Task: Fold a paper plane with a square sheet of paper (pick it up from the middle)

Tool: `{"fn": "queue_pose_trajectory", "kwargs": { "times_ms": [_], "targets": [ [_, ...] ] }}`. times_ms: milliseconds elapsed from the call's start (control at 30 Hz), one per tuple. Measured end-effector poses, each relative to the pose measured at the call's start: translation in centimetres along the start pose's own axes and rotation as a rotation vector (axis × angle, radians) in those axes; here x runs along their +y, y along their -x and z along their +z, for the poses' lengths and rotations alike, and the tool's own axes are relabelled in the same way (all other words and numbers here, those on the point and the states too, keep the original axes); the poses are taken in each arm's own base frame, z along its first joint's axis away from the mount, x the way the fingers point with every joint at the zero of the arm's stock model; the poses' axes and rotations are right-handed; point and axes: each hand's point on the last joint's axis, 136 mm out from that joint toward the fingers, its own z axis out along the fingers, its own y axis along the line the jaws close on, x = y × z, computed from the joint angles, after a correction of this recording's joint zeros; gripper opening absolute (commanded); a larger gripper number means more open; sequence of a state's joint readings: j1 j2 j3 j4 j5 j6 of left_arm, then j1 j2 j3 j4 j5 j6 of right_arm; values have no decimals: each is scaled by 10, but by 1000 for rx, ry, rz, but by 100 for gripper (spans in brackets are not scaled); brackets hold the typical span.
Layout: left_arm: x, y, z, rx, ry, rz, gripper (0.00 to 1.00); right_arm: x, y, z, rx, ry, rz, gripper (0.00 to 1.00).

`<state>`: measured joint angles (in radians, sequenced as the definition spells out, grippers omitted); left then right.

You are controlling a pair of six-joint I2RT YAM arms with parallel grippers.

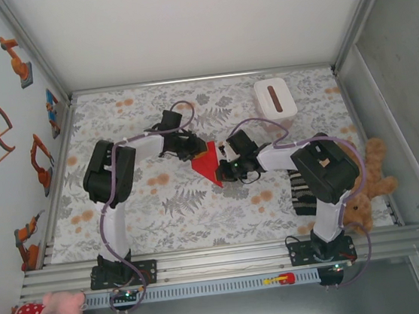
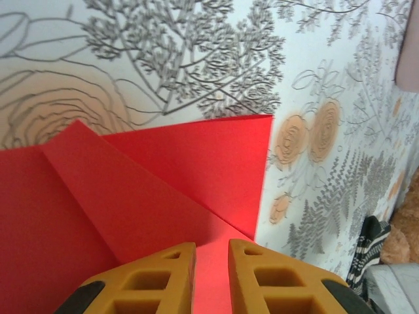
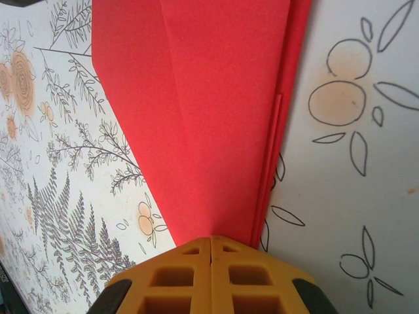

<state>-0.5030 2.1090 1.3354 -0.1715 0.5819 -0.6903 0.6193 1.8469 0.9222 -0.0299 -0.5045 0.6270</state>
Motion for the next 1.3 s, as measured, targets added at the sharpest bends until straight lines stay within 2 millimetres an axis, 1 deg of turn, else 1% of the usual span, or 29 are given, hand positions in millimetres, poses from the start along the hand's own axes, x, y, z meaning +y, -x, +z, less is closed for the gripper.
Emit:
{"fn": "queue_pose_trajectory", "kwargs": {
  "times_ms": [167,367,500,600,700,867,967,1033,1100,1167,1200,1233,1300],
  "targets": [
    [7,4,0,-2,5,-8,21,0,0,0,0,-1,1,0],
    [10,8,0,18,15,-23,21,-2,0,0,0,-10,1,0],
    [12,17,-1,24,28,-33,21,-4,-1,0,-1,-16,-8,0],
    [18,32,-5,8,29,-48,21,-4,-2,0,-2,-20,-16,0],
    [26,52,-12,-25,31,-62,21,-4,-2,0,-3,-21,-17,0],
    [50,89,-36,-125,75,-92,21,-3,-1,-1,-5,-20,-22,0],
    [61,99,-51,-172,106,-110,21,-3,-1,-2,-3,-24,-20,0],
    [57,96,-63,-192,109,-108,21,-3,-1,-2,0,-27,-18,0],
    [43,85,-75,-212,97,-89,21,-3,-2,-2,3,-29,-15,0],
    [19,69,-86,-231,66,-56,20,-4,-2,-3,5,-30,-14,0],
    [7,60,-88,-234,47,-38,19,-3,-2,-3,5,-30,-14,0],
    [-5,53,-89,-236,28,-16,19,-4,-2,-3,5,-30,-14,0],
    [-24,36,-83,-221,-8,17,19,-3,-2,-3,5,-30,-14,0]
  ]
}}
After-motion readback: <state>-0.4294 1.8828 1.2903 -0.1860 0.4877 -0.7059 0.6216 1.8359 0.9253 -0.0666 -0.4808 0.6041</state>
